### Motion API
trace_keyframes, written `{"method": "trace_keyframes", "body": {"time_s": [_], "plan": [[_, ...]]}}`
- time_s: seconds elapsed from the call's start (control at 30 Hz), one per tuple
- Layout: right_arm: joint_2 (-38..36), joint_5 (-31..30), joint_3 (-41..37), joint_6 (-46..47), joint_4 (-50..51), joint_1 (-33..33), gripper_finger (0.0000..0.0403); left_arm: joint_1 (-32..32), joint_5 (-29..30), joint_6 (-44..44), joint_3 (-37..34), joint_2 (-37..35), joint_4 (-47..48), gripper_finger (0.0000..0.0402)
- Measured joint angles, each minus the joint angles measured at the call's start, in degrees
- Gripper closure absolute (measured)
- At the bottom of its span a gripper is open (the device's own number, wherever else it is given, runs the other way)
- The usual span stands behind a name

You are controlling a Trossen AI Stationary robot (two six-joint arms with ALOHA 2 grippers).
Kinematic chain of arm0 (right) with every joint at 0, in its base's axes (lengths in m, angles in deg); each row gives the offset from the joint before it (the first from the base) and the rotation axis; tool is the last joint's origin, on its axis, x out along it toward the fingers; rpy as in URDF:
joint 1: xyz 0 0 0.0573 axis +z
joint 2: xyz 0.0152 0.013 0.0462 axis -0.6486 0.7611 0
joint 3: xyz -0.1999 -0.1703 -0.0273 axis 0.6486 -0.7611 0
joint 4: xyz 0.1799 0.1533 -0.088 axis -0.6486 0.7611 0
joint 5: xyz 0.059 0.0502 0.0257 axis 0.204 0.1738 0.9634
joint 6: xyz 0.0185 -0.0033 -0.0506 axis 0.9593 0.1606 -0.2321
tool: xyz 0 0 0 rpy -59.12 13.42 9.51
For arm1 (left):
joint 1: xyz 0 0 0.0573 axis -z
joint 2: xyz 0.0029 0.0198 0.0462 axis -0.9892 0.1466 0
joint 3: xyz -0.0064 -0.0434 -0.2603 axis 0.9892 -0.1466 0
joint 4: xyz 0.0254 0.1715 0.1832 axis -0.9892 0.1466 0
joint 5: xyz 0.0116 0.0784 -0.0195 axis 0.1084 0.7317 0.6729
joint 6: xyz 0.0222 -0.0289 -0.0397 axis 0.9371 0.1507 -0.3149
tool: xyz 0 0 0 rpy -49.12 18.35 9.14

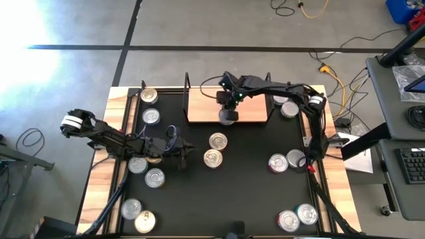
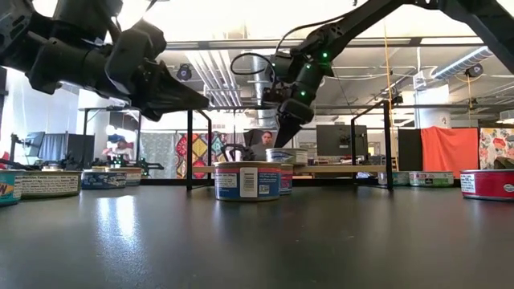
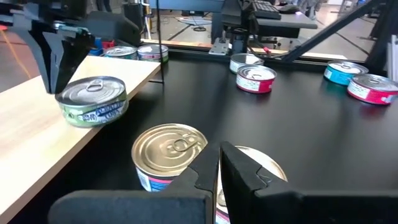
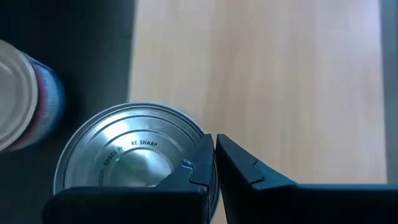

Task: Stack canned seafood by type on shelf
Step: Put the green tuna can on the shelf

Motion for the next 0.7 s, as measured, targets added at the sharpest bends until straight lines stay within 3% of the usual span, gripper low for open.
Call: {"method": "trace_keyframes", "body": {"time_s": [0.27,0.43,0.7], "plan": [[-4.5,-1.2,-0.1,1.6,4.5,1.3,0.039,0.8,4.3,1.0,0.0,0.0,0.0,0.0402],[-5.2,7.6,-0.3,1.4,13.2,1.6,0.039,1.1,4.5,1.2,0.0,0.0,0.0,0.0402],[-3.0,-1.7,-0.5,1.3,16.1,1.4,0.039,3.4,4.5,1.1,0.0,0.0,0.0,0.0402]]}}
